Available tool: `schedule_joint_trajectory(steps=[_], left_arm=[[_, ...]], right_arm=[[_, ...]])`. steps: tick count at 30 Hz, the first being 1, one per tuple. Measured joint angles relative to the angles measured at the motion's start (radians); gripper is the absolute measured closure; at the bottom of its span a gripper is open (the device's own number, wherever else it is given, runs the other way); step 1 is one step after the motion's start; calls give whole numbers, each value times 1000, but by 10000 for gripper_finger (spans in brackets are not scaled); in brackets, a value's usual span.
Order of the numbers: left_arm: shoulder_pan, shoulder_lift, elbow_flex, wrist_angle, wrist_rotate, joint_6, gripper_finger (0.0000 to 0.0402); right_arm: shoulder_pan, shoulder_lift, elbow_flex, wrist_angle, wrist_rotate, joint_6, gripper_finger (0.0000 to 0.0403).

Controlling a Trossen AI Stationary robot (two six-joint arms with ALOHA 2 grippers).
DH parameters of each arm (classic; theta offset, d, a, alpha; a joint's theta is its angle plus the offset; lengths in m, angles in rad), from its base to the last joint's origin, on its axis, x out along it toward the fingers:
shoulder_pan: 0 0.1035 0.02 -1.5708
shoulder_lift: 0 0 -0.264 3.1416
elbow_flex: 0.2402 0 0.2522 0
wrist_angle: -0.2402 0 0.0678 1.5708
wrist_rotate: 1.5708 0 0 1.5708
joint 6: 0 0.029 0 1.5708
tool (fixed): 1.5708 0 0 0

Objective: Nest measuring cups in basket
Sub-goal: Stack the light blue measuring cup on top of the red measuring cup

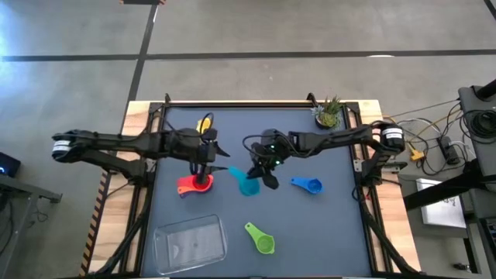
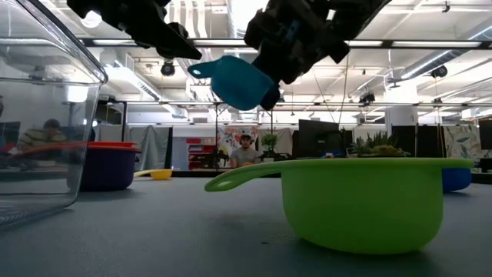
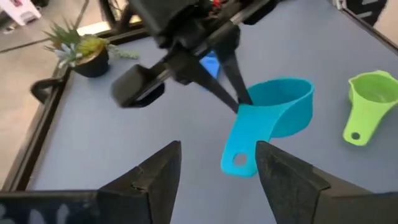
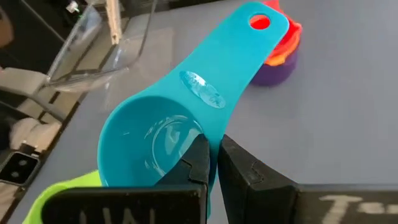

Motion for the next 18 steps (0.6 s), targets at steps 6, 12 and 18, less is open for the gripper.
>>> schedule_joint_trajectory(steps=[6,12,18], left_arm=[[-18,38,-5,-7,11,0,215],[-24,60,-6,-21,68,-12,215],[-23,76,-6,-24,73,-22,215]], right_arm=[[-8,29,39,-2,-33,12,394],[-17,36,45,2,-34,12,394],[-16,36,45,1,-34,21,394]])
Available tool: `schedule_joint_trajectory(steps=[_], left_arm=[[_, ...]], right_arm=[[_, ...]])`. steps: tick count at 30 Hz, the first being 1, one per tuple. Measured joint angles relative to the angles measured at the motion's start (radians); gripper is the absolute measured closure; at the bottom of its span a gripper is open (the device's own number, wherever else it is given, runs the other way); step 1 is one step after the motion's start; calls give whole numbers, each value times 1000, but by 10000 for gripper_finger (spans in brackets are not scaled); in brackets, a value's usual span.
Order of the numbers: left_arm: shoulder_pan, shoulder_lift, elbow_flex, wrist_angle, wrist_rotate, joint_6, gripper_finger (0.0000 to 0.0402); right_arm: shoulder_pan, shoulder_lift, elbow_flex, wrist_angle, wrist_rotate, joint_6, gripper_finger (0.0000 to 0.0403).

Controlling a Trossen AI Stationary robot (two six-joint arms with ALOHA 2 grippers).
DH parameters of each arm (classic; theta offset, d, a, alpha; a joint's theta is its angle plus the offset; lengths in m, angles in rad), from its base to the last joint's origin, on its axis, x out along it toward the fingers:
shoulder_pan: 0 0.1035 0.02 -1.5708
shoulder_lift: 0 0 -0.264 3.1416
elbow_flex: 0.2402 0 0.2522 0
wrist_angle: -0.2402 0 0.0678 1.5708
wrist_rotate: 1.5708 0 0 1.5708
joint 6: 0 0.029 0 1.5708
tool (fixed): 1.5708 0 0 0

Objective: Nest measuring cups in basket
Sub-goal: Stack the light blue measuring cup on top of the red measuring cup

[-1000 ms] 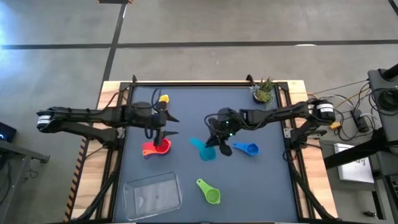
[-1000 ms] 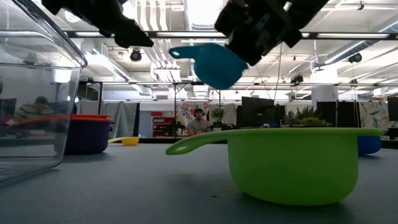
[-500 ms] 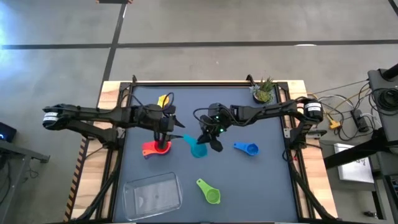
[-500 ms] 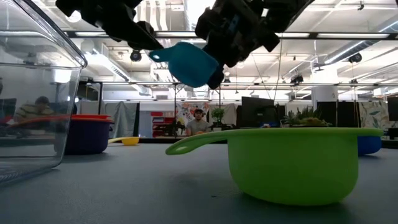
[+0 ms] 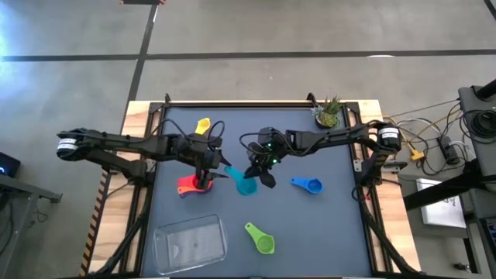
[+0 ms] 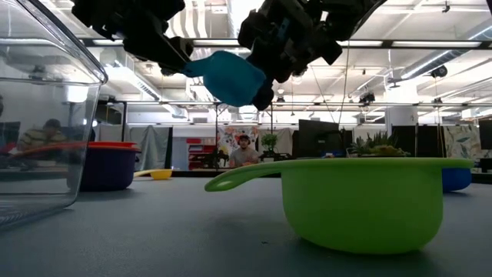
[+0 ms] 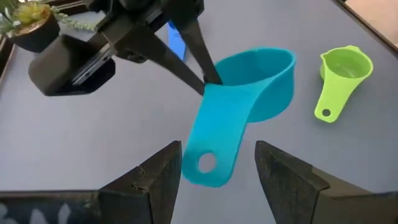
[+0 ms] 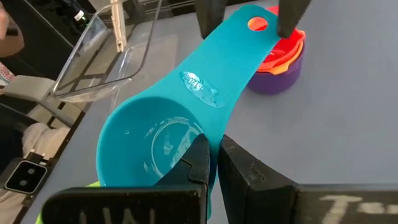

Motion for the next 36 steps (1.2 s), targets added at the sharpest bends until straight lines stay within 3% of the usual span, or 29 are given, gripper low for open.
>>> schedule_joint_trajectory(steps=[7,13,24,31,36], left_arm=[[0,0,0,25,-73,7,232],[0,0,-1,32,-19,-1,292],[-1,13,-1,19,-13,7,391],[-3,30,-1,8,-45,22,400],[-2,11,-1,-30,-64,19,401]], right_arm=[[0,0,0,0,2,8,394],[0,-1,0,8,-1,21,394],[0,-1,-2,6,-1,41,394],[-2,-1,-4,0,4,65,391],[-17,-9,-4,15,7,73,356]])
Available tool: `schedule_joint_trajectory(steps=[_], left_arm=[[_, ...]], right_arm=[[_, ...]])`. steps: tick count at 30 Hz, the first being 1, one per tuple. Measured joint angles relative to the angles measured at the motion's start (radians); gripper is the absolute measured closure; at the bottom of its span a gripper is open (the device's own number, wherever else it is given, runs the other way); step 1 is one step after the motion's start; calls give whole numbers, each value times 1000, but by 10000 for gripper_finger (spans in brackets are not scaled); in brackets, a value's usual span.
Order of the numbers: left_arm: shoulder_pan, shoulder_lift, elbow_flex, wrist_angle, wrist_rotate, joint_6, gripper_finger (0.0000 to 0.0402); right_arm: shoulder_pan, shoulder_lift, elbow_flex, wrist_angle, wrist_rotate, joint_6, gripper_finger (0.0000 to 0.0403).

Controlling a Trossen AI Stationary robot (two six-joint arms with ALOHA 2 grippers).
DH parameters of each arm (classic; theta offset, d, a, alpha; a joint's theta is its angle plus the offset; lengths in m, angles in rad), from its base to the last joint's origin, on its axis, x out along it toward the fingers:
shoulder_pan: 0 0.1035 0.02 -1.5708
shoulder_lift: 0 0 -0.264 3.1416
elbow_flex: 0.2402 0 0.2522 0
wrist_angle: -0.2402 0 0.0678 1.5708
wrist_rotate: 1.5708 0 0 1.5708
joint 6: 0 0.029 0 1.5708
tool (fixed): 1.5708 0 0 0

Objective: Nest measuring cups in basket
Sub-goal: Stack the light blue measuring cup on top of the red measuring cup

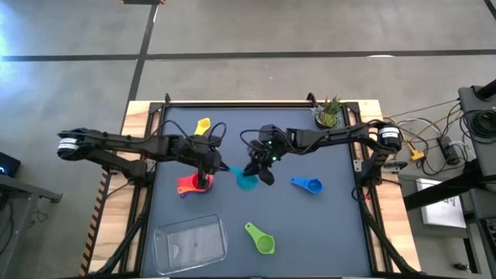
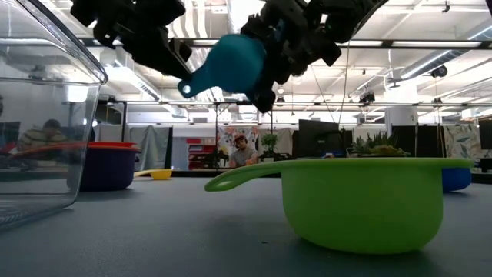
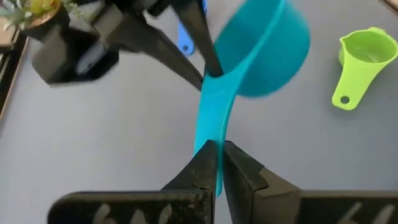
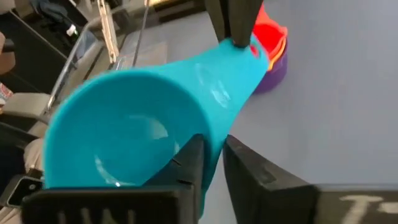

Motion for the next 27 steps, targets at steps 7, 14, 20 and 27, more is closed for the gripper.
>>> schedule_joint_trajectory(steps=[7,14,20,27], left_arm=[[-5,-24,17,-143,-47,-28,400],[-26,-93,21,-305,-151,-89,400],[-94,-216,21,-535,-362,-237,401],[-203,-282,17,-723,-552,-391,401]], right_arm=[[-27,-41,4,1,1,-7,279],[-46,-109,4,-44,2,-18,236],[-46,-155,4,-97,123,-92,232],[-46,-159,2,-97,171,-122,232]])
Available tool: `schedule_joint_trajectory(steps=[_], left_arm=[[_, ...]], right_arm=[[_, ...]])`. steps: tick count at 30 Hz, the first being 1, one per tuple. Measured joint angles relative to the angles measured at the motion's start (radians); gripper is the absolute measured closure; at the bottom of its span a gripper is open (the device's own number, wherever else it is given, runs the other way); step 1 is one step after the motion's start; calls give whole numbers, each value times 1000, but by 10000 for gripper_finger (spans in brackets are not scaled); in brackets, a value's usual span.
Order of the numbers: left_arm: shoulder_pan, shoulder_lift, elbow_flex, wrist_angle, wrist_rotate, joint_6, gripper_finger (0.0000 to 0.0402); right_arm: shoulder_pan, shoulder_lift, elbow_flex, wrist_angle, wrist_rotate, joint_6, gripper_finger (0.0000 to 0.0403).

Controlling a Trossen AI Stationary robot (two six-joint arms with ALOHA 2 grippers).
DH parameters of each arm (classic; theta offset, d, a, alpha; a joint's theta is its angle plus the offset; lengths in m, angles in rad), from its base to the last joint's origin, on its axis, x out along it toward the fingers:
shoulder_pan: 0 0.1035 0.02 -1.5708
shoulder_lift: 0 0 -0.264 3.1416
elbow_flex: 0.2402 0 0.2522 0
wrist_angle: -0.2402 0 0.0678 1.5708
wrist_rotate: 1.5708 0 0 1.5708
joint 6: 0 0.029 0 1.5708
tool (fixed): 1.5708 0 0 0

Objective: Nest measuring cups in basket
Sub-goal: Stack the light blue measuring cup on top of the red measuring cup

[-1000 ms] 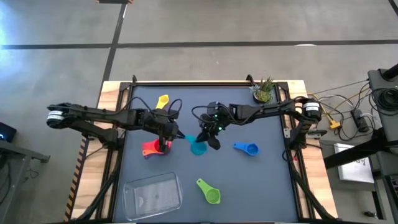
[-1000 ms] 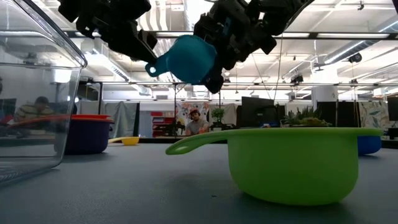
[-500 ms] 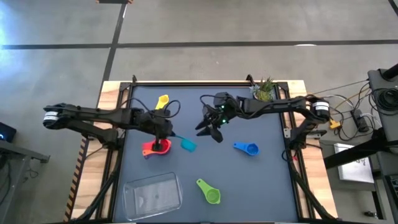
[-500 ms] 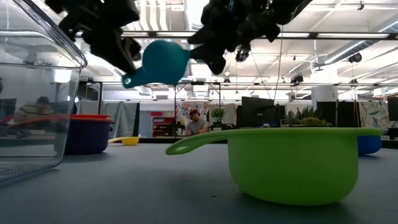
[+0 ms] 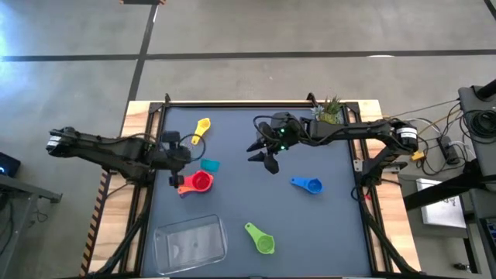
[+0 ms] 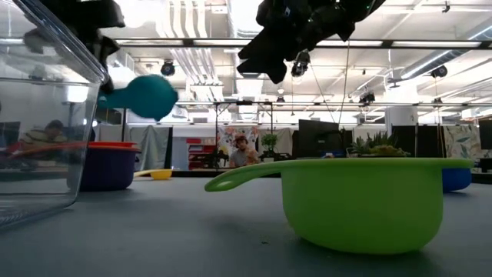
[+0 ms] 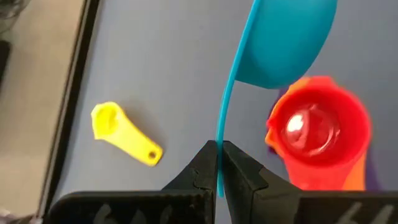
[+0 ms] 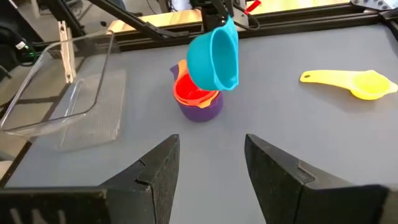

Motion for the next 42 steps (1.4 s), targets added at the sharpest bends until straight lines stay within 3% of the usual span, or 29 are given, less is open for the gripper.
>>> schedule_joint_trajectory(steps=[6,20,27,32,42], left_arm=[[-74,45,-14,-119,-46,-94,401],[-313,153,-4,-218,-228,-304,401],[-366,237,-3,-230,-241,-340,401],[-374,282,3,-247,-230,-382,401],[-374,306,3,-226,-37,-389,387]], right_arm=[[0,4,0,-1,16,1,232],[0,4,-1,-1,16,1,232],[0,4,-1,-1,16,1,232],[0,4,-1,-1,16,1,232],[0,4,-1,-1,16,1,232]])
